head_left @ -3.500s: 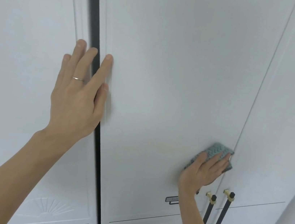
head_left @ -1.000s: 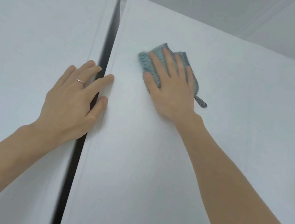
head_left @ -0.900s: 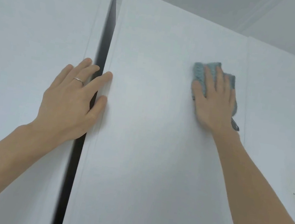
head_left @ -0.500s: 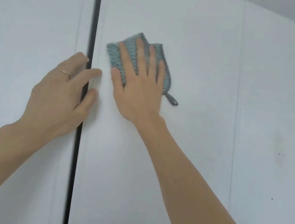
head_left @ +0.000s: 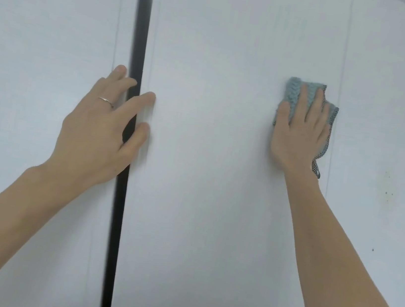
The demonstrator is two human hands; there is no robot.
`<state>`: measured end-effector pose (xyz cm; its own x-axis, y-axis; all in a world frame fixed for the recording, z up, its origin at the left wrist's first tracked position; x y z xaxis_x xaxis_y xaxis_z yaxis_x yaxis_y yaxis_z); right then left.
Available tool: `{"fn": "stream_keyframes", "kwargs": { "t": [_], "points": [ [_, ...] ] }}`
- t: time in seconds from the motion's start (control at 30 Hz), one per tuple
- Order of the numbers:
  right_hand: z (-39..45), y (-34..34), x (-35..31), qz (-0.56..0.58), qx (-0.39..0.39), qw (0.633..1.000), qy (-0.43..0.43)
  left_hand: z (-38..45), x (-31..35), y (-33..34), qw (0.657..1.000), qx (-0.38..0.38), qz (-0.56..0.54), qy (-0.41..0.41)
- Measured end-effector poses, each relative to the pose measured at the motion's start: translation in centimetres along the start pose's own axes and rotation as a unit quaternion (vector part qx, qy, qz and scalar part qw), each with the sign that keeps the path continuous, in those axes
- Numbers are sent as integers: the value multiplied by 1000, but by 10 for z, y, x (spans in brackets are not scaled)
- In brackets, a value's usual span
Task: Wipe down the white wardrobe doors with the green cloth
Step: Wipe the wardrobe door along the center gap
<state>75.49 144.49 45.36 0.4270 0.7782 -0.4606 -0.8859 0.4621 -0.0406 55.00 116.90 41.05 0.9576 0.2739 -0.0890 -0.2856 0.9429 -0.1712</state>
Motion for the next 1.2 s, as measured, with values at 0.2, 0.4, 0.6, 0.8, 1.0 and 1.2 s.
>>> {"fn": "stream_keyframes", "kwargs": {
  "t": [0.2, 0.4, 0.6, 0.8, 1.0, 1.2],
  "points": [
    [-51, 18, -109, -45, -13, 953, -300, -11, -3, -4, 999, -24, -30, 1],
    [-171, 19, -70, -25, -79, 896, -437, -31, 0, 0, 999, -18, -29, 22],
    [-269, 21, -15, -43, -180, 823, -537, -80, 9, 16, 999, -31, 6, 42],
    [-107, 19, -64, -51, -94, 859, -501, -98, 21, 24, 1000, -23, 6, -8],
    [-20, 11, -82, -61, -27, 931, -358, -100, 35, 33, 998, -17, 10, -55],
    [-210, 11, 18, -22, -118, 901, -416, -110, 40, 39, 997, -5, 16, -70]
  ]
}}
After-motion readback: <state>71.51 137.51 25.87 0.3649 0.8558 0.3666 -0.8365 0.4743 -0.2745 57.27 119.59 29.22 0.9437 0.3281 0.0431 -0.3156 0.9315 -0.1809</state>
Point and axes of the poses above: each hand's wrist, its own z-axis towards the middle knuckle, its own y-axis out of the palm, x = y × z, the point moved 5 cm from there along z, towards the middle knuckle
